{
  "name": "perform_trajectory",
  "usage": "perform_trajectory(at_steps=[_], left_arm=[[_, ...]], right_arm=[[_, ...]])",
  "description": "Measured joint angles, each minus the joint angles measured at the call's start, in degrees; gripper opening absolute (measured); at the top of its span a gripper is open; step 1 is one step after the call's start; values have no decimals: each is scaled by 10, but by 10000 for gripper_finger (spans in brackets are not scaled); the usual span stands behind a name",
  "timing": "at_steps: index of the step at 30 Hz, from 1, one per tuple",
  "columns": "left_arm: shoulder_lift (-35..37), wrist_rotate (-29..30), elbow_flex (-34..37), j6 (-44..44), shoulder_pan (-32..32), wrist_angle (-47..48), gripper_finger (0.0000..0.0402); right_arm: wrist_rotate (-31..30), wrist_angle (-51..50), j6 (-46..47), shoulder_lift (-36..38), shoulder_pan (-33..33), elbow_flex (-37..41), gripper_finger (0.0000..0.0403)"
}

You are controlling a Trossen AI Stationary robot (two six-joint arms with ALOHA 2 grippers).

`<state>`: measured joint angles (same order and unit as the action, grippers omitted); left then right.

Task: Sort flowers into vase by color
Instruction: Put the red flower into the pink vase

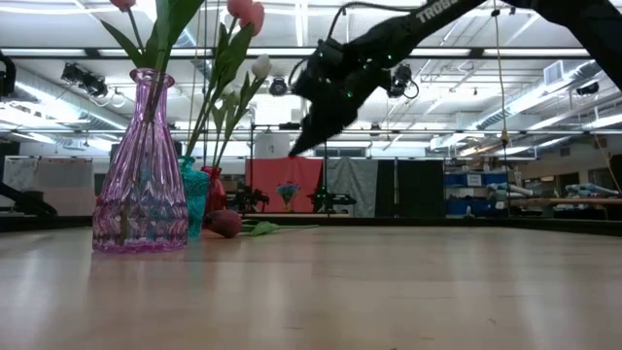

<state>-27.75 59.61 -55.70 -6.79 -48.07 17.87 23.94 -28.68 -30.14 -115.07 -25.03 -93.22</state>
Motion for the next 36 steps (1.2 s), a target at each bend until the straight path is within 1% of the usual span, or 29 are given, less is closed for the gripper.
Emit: perform_trajectory(at_steps=[5,9,11,13,16,20,29,36], left_arm=[[0,0,0,0,0,1,183],[0,0,0,0,0,6,183],[0,5,0,0,0,8,183],[0,6,0,0,0,8,183],[0,6,0,0,0,9,183],[0,5,0,0,0,10,183],[-13,4,0,-1,0,16,183],[-23,6,0,0,0,18,183]], right_arm=[[-61,31,-16,0,17,62,220],[-94,39,-38,0,47,91,220],[-102,60,-49,0,61,103,219],[-97,92,-58,0,70,113,219],[-72,150,-61,-7,71,120,218],[-59,175,-60,-30,64,117,209],[-51,177,-44,-76,65,95,189],[-45,159,-39,-77,65,90,189]])
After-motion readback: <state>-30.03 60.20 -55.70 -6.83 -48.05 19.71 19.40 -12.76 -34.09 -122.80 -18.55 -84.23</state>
